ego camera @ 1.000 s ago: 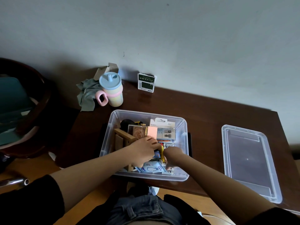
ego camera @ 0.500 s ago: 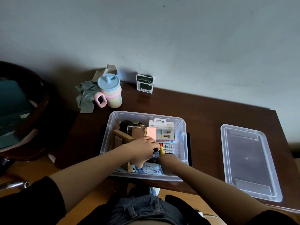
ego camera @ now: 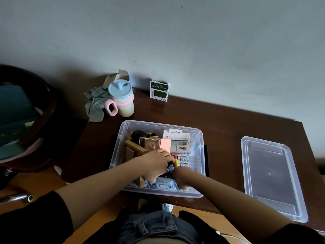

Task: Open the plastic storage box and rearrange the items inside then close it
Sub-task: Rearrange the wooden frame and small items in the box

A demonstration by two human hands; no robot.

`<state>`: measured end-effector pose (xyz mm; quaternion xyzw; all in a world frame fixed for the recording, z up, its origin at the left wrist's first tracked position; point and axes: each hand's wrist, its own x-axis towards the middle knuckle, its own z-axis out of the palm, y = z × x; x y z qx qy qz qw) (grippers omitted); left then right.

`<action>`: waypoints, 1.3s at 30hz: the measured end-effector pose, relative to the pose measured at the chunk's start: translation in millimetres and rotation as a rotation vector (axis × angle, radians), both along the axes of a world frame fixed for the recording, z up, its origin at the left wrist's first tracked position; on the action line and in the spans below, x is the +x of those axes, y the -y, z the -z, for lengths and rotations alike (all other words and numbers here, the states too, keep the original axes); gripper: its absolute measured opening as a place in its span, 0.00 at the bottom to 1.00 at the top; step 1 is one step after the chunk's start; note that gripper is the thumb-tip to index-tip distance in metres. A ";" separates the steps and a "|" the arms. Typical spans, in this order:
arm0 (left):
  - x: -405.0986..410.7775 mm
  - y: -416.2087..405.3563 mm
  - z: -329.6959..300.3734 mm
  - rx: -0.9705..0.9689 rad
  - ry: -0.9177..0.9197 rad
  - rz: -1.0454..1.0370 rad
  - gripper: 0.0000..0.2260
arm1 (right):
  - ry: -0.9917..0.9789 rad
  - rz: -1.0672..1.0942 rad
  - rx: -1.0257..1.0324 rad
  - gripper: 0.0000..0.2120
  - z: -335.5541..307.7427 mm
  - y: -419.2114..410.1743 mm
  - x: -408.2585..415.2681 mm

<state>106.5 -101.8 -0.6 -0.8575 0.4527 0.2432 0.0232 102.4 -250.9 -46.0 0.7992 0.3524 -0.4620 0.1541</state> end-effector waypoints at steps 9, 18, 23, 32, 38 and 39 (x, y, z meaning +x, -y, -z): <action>0.1 8.8 4.9 0.112 0.057 0.059 0.14 | 0.120 0.013 -0.099 0.19 -14.4 5.9 18.8; 2.6 19.8 -4.0 0.147 -0.008 0.040 0.11 | 0.410 0.255 -0.007 0.12 -10.7 9.1 27.3; 20.0 35.8 -12.7 -0.012 0.059 -0.187 0.08 | 0.415 0.341 0.056 0.14 -14.0 8.5 25.0; 62.8 75.7 15.1 0.132 0.175 -0.128 0.14 | 0.411 0.457 0.127 0.15 -21.8 16.8 14.5; 67.6 83.6 23.2 0.102 0.246 -0.124 0.12 | 0.418 0.492 0.134 0.14 -23.8 19.1 14.9; 68.2 81.8 21.7 0.080 0.246 -0.133 0.12 | 0.421 0.485 0.137 0.15 -23.7 19.9 15.3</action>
